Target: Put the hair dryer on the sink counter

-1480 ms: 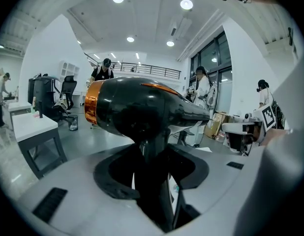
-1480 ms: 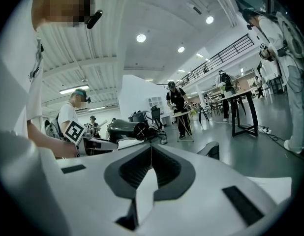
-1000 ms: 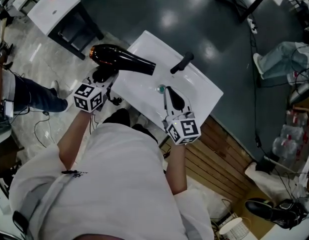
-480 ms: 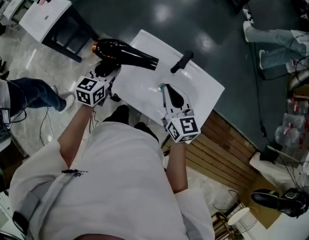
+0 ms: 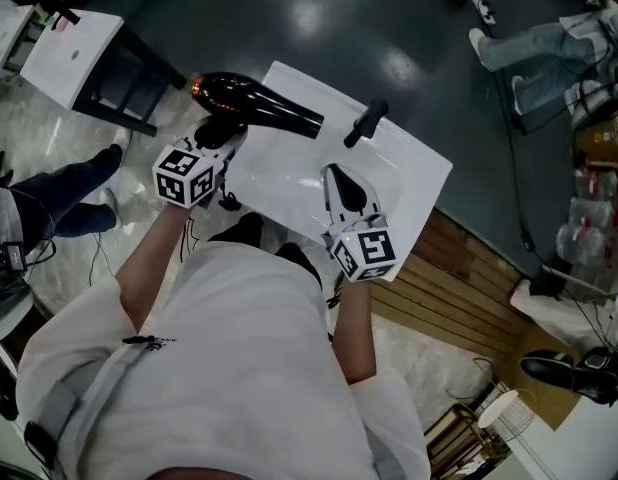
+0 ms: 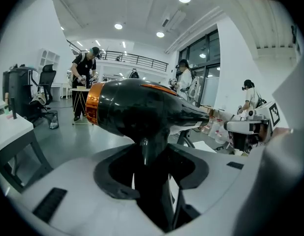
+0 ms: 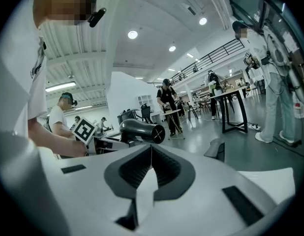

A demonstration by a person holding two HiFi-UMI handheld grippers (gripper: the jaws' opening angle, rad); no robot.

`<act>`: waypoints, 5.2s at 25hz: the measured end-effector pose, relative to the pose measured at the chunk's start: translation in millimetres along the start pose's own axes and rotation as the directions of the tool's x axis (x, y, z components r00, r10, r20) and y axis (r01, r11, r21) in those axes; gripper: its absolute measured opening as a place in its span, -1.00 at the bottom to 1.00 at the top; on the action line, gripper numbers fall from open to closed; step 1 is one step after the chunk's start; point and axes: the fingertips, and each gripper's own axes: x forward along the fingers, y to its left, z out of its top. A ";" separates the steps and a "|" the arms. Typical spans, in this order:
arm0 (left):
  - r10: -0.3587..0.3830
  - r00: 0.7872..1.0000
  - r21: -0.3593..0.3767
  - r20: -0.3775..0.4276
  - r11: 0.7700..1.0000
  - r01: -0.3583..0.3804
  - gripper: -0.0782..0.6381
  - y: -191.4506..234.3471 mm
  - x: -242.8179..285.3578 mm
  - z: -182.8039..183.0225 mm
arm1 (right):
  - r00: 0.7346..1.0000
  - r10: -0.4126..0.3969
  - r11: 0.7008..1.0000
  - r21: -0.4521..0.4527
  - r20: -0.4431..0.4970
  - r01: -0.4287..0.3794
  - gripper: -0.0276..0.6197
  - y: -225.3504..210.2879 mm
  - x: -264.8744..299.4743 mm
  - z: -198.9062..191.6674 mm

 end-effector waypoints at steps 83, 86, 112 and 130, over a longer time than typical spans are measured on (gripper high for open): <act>-0.141 0.919 -0.133 -0.368 0.986 0.098 -0.28 61.9 209.6 -104.3 | 0.961 -0.206 0.960 0.149 -0.187 0.235 -0.89 -66.4 106.5 -82.0; -0.131 0.919 -0.123 -0.372 0.988 0.092 -0.28 62.1 210.0 -105.7 | 0.961 -0.205 0.960 0.150 -0.187 0.234 -0.89 -66.2 104.9 -83.0; -0.097 0.923 -0.062 -0.373 0.995 0.080 -0.20 61.1 199.3 -105.8 | 0.964 -0.210 0.963 0.136 -0.166 0.233 -0.89 -61.0 91.4 -77.2; -0.081 0.945 -0.017 -0.317 0.997 0.080 -0.14 58.4 171.9 -82.8 | 0.974 -0.187 0.973 0.112 -0.132 0.202 -0.89 -47.0 87.4 -66.4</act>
